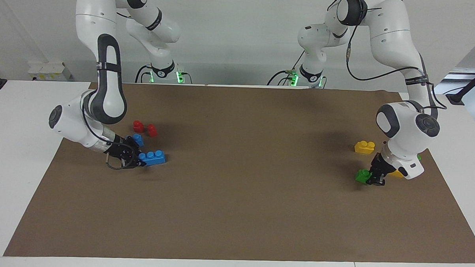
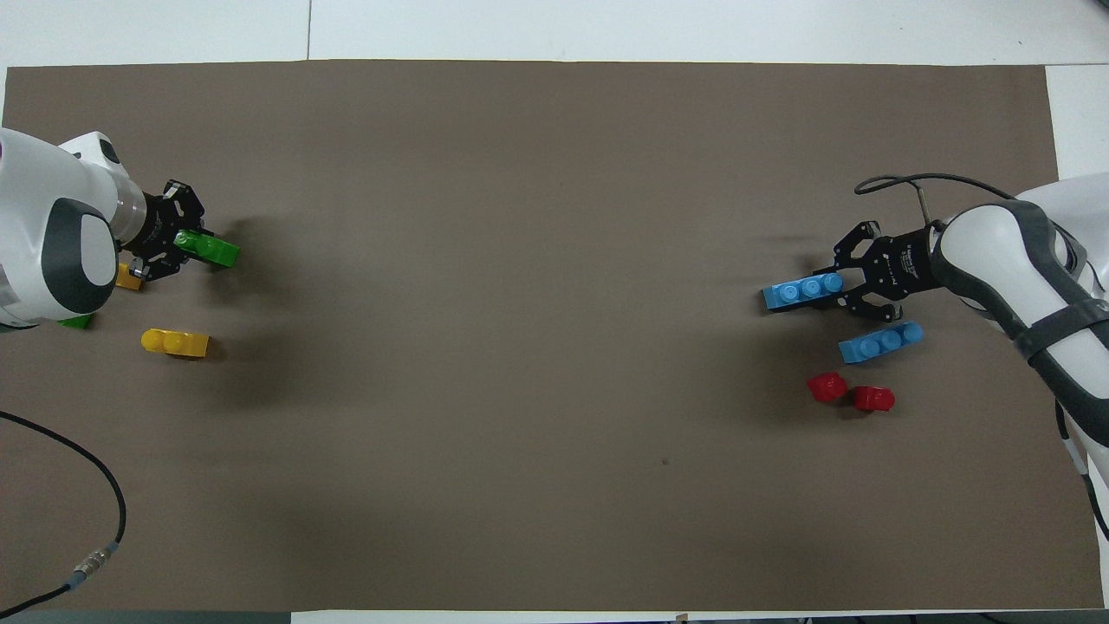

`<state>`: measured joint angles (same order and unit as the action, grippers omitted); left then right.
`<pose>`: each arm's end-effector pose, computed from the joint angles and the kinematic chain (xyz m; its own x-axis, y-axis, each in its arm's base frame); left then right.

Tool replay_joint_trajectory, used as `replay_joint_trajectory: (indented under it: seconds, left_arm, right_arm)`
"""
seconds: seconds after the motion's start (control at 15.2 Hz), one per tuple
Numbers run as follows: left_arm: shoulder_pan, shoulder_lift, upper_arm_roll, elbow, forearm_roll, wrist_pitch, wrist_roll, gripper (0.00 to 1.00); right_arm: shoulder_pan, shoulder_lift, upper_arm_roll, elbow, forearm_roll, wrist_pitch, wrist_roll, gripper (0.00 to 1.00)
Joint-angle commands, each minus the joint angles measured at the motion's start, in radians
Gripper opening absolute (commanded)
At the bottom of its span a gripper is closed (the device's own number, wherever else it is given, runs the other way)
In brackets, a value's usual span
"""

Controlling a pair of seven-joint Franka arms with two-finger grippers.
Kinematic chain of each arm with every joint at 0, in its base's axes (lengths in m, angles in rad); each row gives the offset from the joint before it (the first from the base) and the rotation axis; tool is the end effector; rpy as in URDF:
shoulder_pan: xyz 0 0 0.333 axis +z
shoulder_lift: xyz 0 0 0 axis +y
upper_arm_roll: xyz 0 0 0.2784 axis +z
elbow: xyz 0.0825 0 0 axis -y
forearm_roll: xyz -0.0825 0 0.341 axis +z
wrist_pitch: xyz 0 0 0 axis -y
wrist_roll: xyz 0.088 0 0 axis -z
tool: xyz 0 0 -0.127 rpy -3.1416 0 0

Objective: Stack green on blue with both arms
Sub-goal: 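Grasp the green brick with the left gripper while the right gripper grasps the blue brick, then lift the green brick with the left gripper while the right gripper carries blue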

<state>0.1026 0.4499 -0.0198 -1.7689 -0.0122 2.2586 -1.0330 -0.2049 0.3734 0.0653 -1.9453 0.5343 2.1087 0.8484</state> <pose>0.6079 0.0507 0.2844 0.4306 0.9025 0.0046 0.9016 -0.4304 0.0435 0.5494 -0.0449 0.2559 0.2355 -0.8498 -0.4716 -0.9701 -0.2351 -0.0607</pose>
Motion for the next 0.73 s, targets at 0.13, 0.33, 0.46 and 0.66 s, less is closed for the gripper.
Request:
replay_joint_trajectory:
  seconds: [0.13, 0.33, 0.46, 0.66]
  left_arm:
    - [0.006, -0.013, -0.006, 0.041, 0.023, -0.049, -0.009, 0.0]
    - [-0.007, -0.037, -0.012, 0.1, 0.023, -0.157, -0.009, 0.0]
    - [-0.02, -0.092, -0.019, 0.1, 0.018, -0.214, -0.012, 0.0]
    - [-0.064, -0.177, -0.019, 0.101, 0.011, -0.333, -0.053, 0.0]
  right_arm:
    - [0.019, 0.002, -0.001, 0.109, 0.001, -0.092, -0.075, 0.0]
    - [0.076, -0.007, -0.001, 0.209, -0.03, -0.162, 0.094, 0.0]
    - [0.158, -0.016, 0.001, 0.223, -0.025, -0.15, 0.232, 0.0]
    - [0.307, -0.036, 0.001, 0.229, -0.014, -0.1, 0.516, 0.0]
